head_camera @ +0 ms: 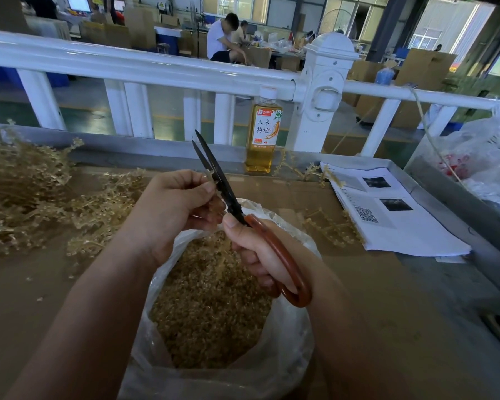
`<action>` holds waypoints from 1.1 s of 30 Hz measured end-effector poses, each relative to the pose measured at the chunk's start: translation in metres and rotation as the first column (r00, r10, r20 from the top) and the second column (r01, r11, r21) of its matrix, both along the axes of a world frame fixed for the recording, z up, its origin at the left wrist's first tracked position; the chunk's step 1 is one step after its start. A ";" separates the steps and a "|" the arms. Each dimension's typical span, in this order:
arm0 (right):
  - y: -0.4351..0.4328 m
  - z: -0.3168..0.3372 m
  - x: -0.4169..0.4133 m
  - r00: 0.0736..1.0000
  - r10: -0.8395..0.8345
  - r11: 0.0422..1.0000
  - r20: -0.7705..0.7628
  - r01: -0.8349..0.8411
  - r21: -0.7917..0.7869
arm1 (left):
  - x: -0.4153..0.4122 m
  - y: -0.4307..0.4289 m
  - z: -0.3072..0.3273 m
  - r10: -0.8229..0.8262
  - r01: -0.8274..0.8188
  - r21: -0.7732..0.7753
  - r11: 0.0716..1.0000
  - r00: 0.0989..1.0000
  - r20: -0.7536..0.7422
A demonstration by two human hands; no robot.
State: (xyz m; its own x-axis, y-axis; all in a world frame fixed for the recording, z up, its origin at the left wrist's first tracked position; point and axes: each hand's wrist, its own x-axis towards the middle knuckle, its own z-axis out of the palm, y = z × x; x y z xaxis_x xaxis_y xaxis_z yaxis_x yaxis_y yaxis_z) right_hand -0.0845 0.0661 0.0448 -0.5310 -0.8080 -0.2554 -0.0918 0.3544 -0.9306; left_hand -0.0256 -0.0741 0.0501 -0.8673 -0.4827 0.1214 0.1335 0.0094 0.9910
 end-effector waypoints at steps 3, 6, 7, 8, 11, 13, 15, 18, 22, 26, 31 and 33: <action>-0.001 -0.002 -0.001 1.000 -0.003 1.000 0.008 0.003 -0.001 | 0.000 0.000 0.000 -0.008 0.008 -0.011 1.000 1.000 0.000; -0.002 -0.005 -0.002 1.000 -0.019 1.000 0.000 0.019 -0.006 | 0.001 -0.001 0.000 -0.013 0.013 -0.024 1.000 1.000 -0.001; -0.003 -0.006 -0.003 1.000 -0.025 1.000 -0.002 0.025 -0.006 | 0.001 -0.001 0.000 -0.014 0.014 -0.032 0.999 1.000 0.000; -0.003 -0.006 -0.003 1.000 -0.029 1.000 0.000 0.029 -0.007 | 0.001 -0.001 0.000 -0.015 0.015 -0.041 0.999 1.000 0.002; -0.004 -0.007 -0.004 0.999 -0.030 0.999 0.017 0.030 -0.016 | 0.001 -0.001 0.001 -0.025 0.026 -0.070 0.997 1.000 0.012; -0.004 -0.007 -0.004 1.000 -0.025 1.000 0.013 0.025 -0.015 | 0.001 0.000 0.001 -0.032 0.033 -0.086 0.996 0.999 0.016; -0.004 -0.005 -0.005 1.000 -0.020 1.000 -0.010 0.020 -0.017 | 0.001 0.000 0.001 -0.030 0.031 -0.090 0.995 0.999 0.015; -0.003 -0.003 -0.005 0.994 -0.010 1.000 -0.112 0.010 -0.001 | 0.001 -0.001 0.002 -0.024 0.026 -0.084 0.996 1.000 0.019; -0.002 0.001 -0.003 0.989 -0.002 1.000 -0.145 0.005 0.020 | 0.001 0.001 0.003 -0.007 0.008 -0.049 0.999 1.000 0.013; -0.002 0.004 -0.001 0.977 0.006 0.999 -0.214 0.003 0.040 | 0.000 0.002 0.004 0.017 -0.017 -0.037 0.999 1.000 0.011; -0.004 0.010 0.001 0.984 0.018 0.995 -0.179 0.001 0.103 | -0.001 0.001 0.004 0.043 -0.043 -0.036 0.998 0.999 0.008; -0.005 0.008 0.000 0.981 0.008 0.996 -0.194 0.011 0.094 | -0.001 0.002 0.005 0.051 -0.051 -0.035 0.998 0.999 0.008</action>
